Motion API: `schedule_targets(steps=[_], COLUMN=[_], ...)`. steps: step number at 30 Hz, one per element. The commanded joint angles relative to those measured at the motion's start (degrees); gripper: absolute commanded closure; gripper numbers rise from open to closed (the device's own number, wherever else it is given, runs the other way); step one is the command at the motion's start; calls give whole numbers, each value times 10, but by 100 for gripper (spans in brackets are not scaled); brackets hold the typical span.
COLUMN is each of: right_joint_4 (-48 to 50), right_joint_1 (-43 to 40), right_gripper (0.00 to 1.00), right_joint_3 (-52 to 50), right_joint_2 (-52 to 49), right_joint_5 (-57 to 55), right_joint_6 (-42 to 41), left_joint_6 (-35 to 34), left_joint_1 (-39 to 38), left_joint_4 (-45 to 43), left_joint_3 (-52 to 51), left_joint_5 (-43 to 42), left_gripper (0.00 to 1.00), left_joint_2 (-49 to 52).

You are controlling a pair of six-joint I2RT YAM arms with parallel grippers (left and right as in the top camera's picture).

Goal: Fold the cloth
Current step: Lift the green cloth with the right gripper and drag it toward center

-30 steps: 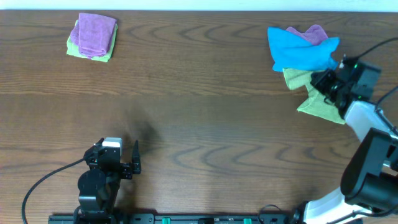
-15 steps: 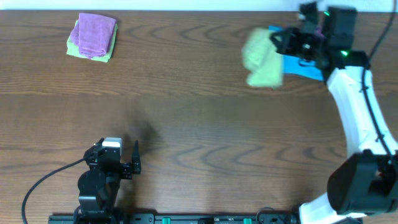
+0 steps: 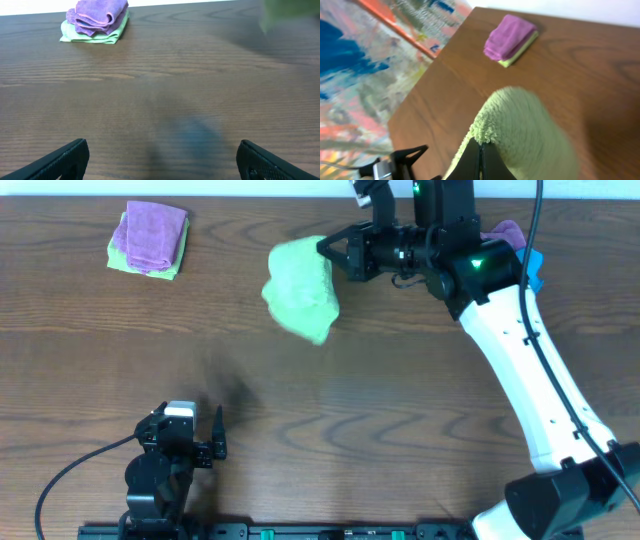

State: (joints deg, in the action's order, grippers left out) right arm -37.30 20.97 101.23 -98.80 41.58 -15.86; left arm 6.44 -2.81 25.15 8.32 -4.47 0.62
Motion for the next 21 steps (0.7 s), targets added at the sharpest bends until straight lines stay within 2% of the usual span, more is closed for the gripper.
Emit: schedule_targets(steps=[1,5,8,17,21], right_joint_4=[-9,-28,-82,-277,-318], right_joint_1=[0,0,-6,-65,-66], right_gripper=[99,99,99,99,99], right_joint_3=[13,17,28,73,83], right_joint_2=[24,66,114,186,189], right_joint_5=[41,2,-118,-282,-293], right_joint_6=[7,56,81,87,87], left_joint_6=[4,4,4,4,4], left_joint_1=[-2,-2,-2,-2,-2], left_joint_4=[1,1,1,1,1], left_joint_3=[-11,-11,-11,-11,-11], left_joint_5=[4,4,4,4,4], left_gripper=[5,5,5,5,5], left_joint_2=[-4,-4,-4,-4,-4])
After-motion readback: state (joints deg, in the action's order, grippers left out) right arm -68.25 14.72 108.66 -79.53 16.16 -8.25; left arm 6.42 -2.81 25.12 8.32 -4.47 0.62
